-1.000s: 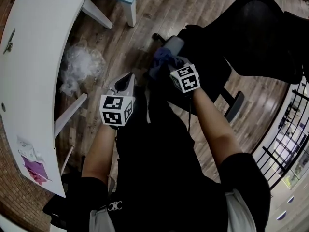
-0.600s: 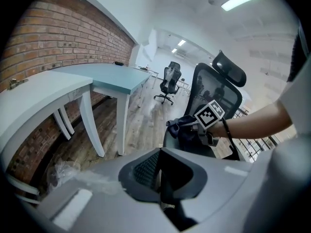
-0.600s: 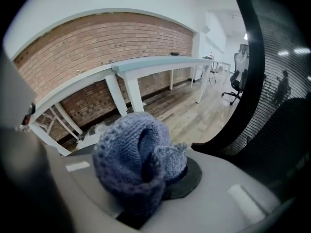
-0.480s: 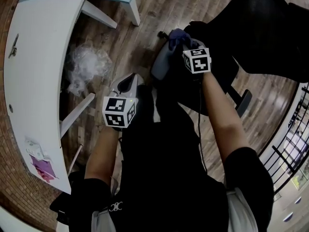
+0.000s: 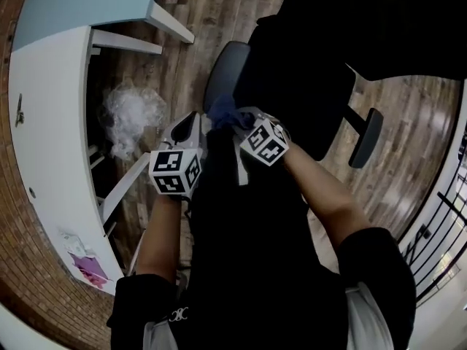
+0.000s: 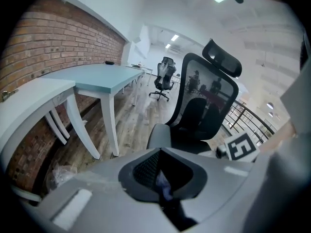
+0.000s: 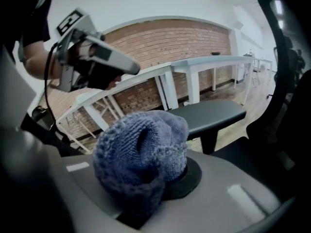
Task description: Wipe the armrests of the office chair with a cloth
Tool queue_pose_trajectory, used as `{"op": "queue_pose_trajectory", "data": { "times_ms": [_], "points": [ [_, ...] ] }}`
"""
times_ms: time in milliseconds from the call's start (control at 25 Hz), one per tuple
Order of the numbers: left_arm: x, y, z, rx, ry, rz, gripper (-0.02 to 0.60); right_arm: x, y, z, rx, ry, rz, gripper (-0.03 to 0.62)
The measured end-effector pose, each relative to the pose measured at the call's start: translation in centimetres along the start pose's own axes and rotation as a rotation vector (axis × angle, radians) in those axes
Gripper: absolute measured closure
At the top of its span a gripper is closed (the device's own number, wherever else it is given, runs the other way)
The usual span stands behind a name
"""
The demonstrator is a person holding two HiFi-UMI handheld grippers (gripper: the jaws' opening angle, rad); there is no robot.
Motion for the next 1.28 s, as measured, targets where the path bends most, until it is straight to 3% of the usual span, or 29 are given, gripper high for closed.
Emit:
{"op": "queue_pose_trajectory", "data": {
  "times_ms": [120, 240, 440, 680, 880, 1120, 1280],
  "points": [
    [1.3, 0.7, 0.5, -0.008, 0.026, 0.002, 0.575, -0.3, -0.7, -3.3, -0.032, -0.036, 0.065, 0.549],
    [2.3, 1.0, 0.8, -0.016, 0.055, 0.007, 0.575, 2.1, -1.6, -4.2, -0.019, -0.085, 0.008, 0.549],
    [3.8, 1.4, 1.0, -0.005, 0.087, 0.009, 0.575, 6.8, -1.5, -2.0, 0.069, -0.152, -0.102, 0.549],
    [4.3, 1.8, 1.7, 0.011, 0.079, 0.015, 0.575, 10.5, 0.6, 1.8, 0.167, -0.136, -0.194, 0.549],
    [3.7, 1.4, 1.8, 0.029, 0.071, 0.049, 0.575, 11.1, 2.4, 2.1, 0.143, -0.173, -0.18, 0.549],
    [2.7, 1.6, 1.2, 0.025, 0.049, 0.087, 0.575, 11.7, 5.3, 2.9, 0.072, -0.303, -0.188, 0.548],
    [1.9, 1.8, 0.7, 0.026, 0.038, 0.102, 0.575, 12.8, 6.2, 3.0, 0.064, -0.312, -0.173, 0.548]
  ]
}}
Point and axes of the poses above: the fingertips, and each gripper's own axes: y forward along the fingers, x to its right, z out of its top, the point moved 7 cm from there along -y, backward along the fingers, and after that the axes turned 9 degrees about y, right-handed, at the moved point
